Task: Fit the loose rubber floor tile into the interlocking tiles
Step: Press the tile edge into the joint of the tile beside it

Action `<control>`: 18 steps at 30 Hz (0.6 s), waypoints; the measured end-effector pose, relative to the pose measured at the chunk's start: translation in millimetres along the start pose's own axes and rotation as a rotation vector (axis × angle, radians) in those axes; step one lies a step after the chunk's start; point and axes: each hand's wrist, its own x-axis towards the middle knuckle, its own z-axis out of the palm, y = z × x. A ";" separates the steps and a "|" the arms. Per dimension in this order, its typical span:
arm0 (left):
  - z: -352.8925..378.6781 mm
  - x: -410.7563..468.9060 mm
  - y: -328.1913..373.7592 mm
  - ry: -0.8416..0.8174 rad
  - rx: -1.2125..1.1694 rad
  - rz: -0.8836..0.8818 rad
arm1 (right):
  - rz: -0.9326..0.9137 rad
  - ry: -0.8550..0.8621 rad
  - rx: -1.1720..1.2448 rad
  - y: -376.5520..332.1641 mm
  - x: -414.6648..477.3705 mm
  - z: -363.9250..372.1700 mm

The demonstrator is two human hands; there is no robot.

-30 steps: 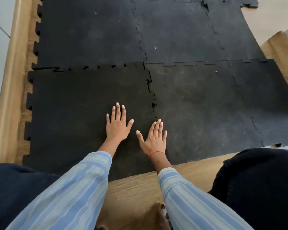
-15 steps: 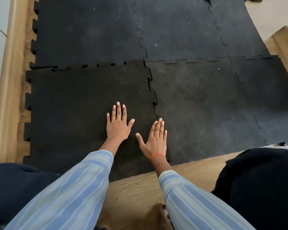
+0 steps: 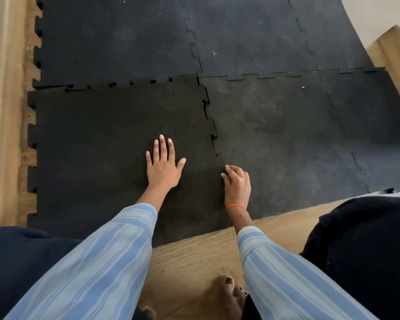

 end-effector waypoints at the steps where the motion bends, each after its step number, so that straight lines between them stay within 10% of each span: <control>1: -0.1 0.5 0.0 -0.003 -0.006 0.001 | 0.001 0.006 -0.010 -0.6 0.3 0.2; 18: 0.4 7.8 6.0 0.012 -0.018 0.008 | -0.002 0.000 -0.059 -1.7 -2.0 -1.5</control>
